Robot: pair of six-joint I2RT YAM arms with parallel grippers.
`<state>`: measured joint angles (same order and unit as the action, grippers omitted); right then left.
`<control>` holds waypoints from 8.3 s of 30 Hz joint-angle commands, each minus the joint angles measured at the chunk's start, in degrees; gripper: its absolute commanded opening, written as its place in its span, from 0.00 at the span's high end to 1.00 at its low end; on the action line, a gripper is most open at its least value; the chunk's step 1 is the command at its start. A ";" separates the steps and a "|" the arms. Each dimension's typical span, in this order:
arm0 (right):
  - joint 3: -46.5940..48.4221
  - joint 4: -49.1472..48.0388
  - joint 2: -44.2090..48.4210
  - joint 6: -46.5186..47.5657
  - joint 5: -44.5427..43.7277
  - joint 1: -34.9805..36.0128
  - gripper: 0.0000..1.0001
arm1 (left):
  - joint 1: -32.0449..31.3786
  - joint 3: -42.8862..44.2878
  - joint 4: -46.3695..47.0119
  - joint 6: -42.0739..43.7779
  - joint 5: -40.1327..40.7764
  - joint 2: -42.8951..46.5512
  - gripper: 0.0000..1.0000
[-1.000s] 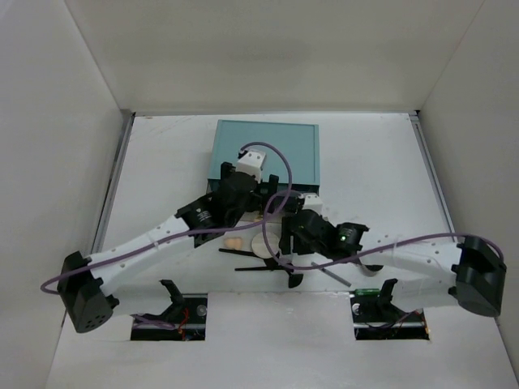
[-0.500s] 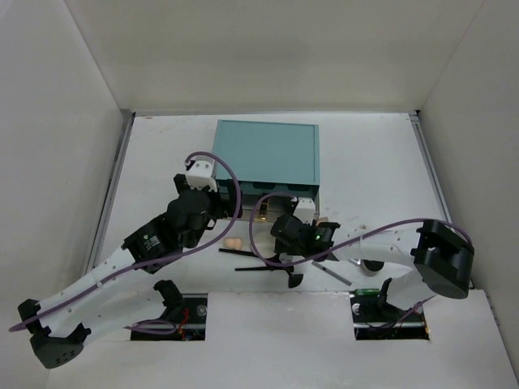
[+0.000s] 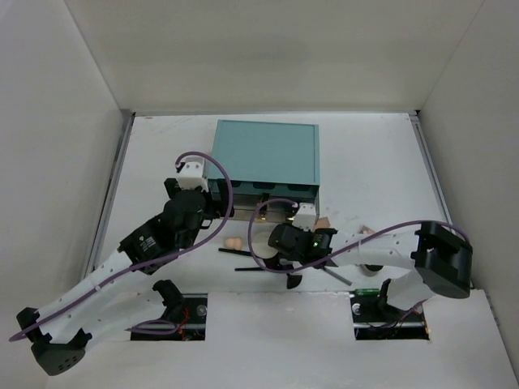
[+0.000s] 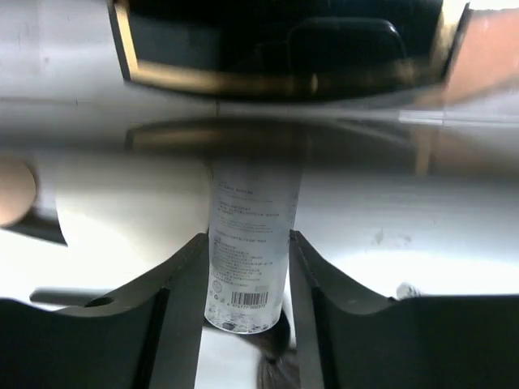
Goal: Organize the makeup
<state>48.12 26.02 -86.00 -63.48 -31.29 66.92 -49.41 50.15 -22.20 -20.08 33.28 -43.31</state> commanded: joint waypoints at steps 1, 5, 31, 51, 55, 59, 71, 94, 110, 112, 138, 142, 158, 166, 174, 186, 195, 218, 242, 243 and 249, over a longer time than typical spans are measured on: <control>0.57 4.73 3.89 -2.79 -1.84 2.29 0.72 | 0.59 0.21 0.31 -0.58 0.82 0.68 0.00; 1.80 7.99 8.29 -2.79 -2.99 3.96 0.82 | 0.67 -0.05 0.31 -0.58 0.74 1.47 0.00; 4.09 6.84 15.62 6.54 11.25 13.55 0.45 | 3.13 -2.95 -0.74 -1.72 -0.05 2.70 0.00; 7.68 10.10 7.49 1.59 5.63 14.77 0.89 | 3.75 -4.36 -2.41 -3.65 -0.85 6.04 0.00; 12.86 8.18 14.44 14.49 4.22 17.76 0.93 | 3.93 -4.62 -2.50 -3.83 -0.85 7.27 0.00; 16.91 3.35 18.40 29.43 4.04 14.27 0.94 | 4.28 -5.06 -2.50 -4.18 -0.76 8.50 0.00; 23.60 -10.72 9.10 59.07 28.98 -13.43 0.96 | 6.21 -4.98 -4.35 -5.32 -0.85 10.35 0.00; 17.37 -5.99 21.90 45.58 14.95 -24.75 0.10 | -2.21 -2.78 2.14 -2.61 -10.50 2.10 0.00; 3.83 3.25 41.43 36.33 20.03 -44.28 0.05 | -30.27 4.42 14.89 1.36 -17.37 -32.25 0.00; 3.21 3.25 41.79 36.41 20.74 -44.55 0.05 | -28.34 6.44 16.04 1.35 -17.80 -37.17 0.00; 2.33 2.02 45.22 36.68 21.18 -47.01 0.05 | -16.73 19.11 22.10 9.70 -14.99 -65.59 0.00; 2.24 1.31 44.51 36.59 21.18 -47.01 0.05 | -17.34 20.86 23.34 12.42 -17.98 -67.95 0.00; 1.72 0.52 45.83 36.68 21.18 -47.71 0.06 | -18.40 27.54 23.69 18.14 -18.69 -75.96 0.56; 1.89 0.96 46.35 36.41 20.92 -48.15 0.06 | -19.89 27.55 25.62 20.16 -16.50 -73.42 0.95; 1.80 1.23 48.38 36.06 21.09 -51.23 0.06 | -23.05 23.07 26.06 20.60 -14.38 -54.27 0.99; 1.28 0.17 47.68 36.06 21.97 -50.96 0.07 | -15.09 11.47 25.54 28.15 -27.26 -30.18 0.99; 1.80 0.08 46.53 36.32 23.73 -50.96 0.08 | 6.46 6.01 28.69 37.11 -51.88 -27.44 1.00; -0.66 -0.01 49.96 35.53 28.56 -51.84 0.08 | 21.59 7.85 23.70 52.86 -80.21 -34.47 1.00; -0.75 -0.01 49.96 35.45 29.00 -52.28 0.08 | 13.60 7.24 17.90 69.64 -57.28 -37.72 1.00; -0.83 -0.01 50.13 35.45 29.00 -52.28 0.08 | 12.64 7.33 15.97 70.78 -56.92 -37.64 1.00; -0.83 -0.01 50.49 35.53 29.00 -52.55 0.08 | 11.40 7.07 10.69 71.84 -59.82 -36.85 1.00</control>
<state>47.03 28.80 -36.07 -27.38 -2.92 14.90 -37.26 57.49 -1.56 49.93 -25.41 -80.38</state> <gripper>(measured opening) 0.920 0.345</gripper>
